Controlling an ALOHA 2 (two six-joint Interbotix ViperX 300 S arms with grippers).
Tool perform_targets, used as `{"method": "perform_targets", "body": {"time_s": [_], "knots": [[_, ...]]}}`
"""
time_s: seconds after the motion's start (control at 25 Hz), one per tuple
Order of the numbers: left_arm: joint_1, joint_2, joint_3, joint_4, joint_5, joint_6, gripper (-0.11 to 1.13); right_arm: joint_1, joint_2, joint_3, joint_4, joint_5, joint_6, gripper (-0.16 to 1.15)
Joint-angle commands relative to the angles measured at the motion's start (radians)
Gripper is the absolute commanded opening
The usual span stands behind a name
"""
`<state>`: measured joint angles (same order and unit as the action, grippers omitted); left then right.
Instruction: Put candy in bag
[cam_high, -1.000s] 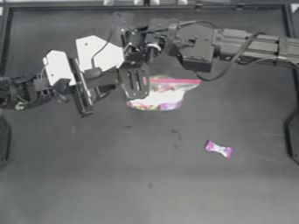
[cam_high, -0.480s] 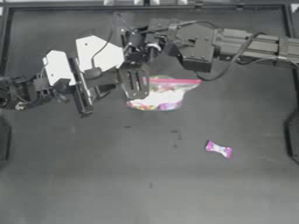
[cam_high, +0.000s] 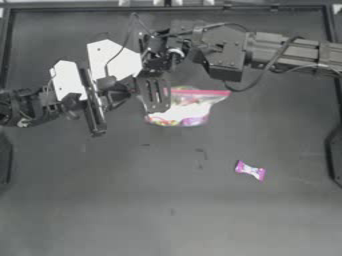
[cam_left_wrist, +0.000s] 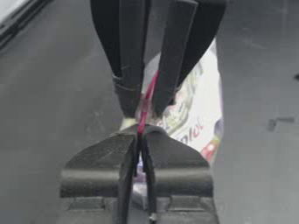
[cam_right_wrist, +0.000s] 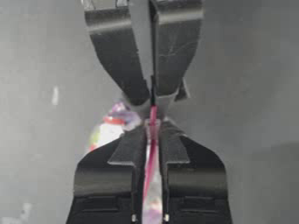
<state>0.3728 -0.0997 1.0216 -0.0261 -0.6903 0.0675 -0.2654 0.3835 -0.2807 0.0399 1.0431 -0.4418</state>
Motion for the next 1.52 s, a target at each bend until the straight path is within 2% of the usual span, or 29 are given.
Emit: {"method": "perform_targets", "body": {"time_s": [0.04, 0.16, 0.28, 0.68, 1.52], "knots": [[0.002, -0.023, -0.017, 0.006, -0.006, 0.002, 0.32, 0.0, -0.052, -0.009, 0.005, -0.005, -0.002, 0.37], [0.002, -0.026, -0.015, 0.025, -0.006, 0.002, 0.19, 0.0, -0.052, -0.009, 0.0, -0.005, -0.002, 0.36], [0.002, -0.028, -0.014, 0.028, -0.006, 0.0, 0.12, 0.0, -0.051, -0.009, -0.002, -0.006, -0.002, 0.33], [0.0, -0.04, -0.011, 0.029, -0.005, 0.002, 0.08, 0.0, -0.048, -0.008, -0.021, 0.0, -0.002, 0.07], [0.0, -0.061, -0.002, 0.031, -0.005, 0.002, 0.07, -0.009, -0.086, 0.063, -0.028, 0.003, 0.002, 0.06]]}}
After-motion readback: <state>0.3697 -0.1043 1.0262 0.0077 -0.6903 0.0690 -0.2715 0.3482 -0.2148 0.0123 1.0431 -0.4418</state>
